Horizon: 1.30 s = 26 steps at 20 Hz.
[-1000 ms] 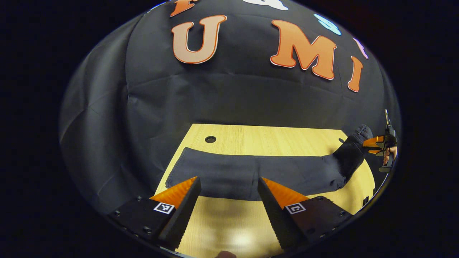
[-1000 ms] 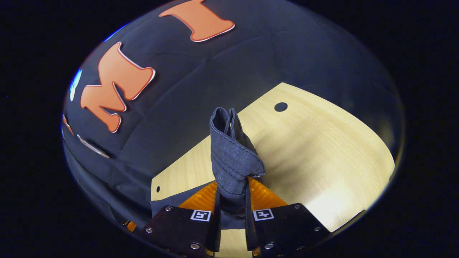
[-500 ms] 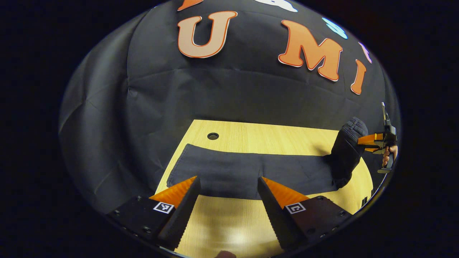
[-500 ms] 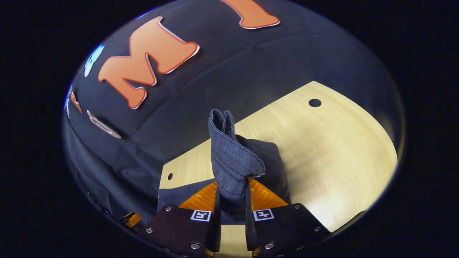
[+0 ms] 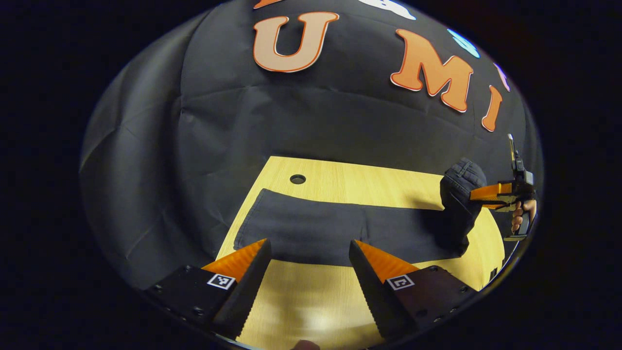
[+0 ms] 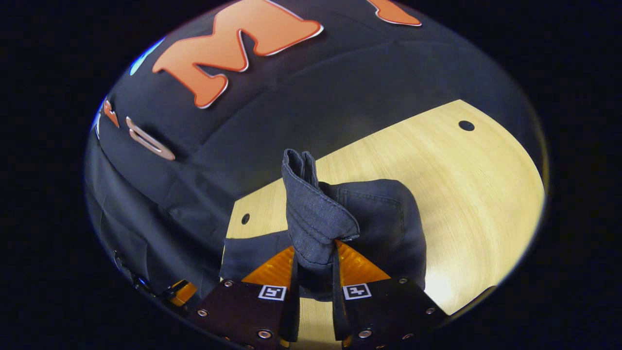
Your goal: Grasp the waist and the cuffs of the jeans and fold them to make the two legs overlap; first hold the waist and fold one-third of the jeans toward the cuffs, then hold the cuffs and fold the remaining one-third in the same direction to finish folding.
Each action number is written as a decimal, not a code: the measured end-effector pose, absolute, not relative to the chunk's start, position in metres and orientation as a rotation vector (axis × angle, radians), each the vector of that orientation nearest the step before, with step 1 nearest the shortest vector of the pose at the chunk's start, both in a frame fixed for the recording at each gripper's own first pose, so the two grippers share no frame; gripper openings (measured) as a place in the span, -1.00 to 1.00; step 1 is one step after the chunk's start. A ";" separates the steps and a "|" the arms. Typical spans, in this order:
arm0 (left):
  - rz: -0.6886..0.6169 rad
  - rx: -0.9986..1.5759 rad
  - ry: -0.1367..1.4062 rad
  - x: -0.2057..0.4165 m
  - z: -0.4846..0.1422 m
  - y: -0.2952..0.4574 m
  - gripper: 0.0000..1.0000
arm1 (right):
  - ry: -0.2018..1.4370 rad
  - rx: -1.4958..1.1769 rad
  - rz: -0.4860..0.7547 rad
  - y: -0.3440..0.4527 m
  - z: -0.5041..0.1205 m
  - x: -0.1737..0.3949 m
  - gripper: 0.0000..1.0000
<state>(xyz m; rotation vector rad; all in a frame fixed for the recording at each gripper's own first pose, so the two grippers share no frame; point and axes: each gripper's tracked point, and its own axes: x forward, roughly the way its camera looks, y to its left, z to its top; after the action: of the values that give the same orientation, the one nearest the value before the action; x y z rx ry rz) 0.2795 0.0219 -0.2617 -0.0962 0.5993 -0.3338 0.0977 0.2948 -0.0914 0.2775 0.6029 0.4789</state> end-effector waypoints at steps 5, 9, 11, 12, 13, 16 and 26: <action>-0.314 -0.112 0.631 0.282 -0.281 0.040 0.96 | 0.694 0.229 0.435 0.324 -0.133 0.102 -0.43; -0.313 -0.119 0.656 0.286 -0.294 0.048 0.96 | 0.783 0.247 0.475 0.360 -0.162 0.085 -0.05; -0.313 -0.121 0.663 0.287 -0.299 0.053 0.96 | 0.800 0.264 0.503 0.380 -0.168 0.080 0.01; -0.313 -0.126 0.667 0.289 -0.301 0.054 0.96 | 0.799 0.264 0.515 0.386 -0.168 0.076 -0.19; -0.311 -0.133 0.670 0.290 -0.303 0.056 0.96 | 0.795 0.258 0.517 0.389 -0.168 0.075 0.10; -0.297 -0.165 0.695 0.296 -0.316 0.062 0.96 | 0.763 0.259 0.515 0.384 -0.157 0.077 0.29; -0.202 -0.375 0.953 0.329 -0.379 0.077 0.96 | 0.574 0.212 0.398 0.310 -0.103 0.089 0.82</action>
<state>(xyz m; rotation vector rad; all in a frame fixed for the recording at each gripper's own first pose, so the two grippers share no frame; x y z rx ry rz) 0.3292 0.0768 -0.3791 -0.3749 0.9529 -0.2024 0.0889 0.3099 -0.1035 0.2116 0.5737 0.3979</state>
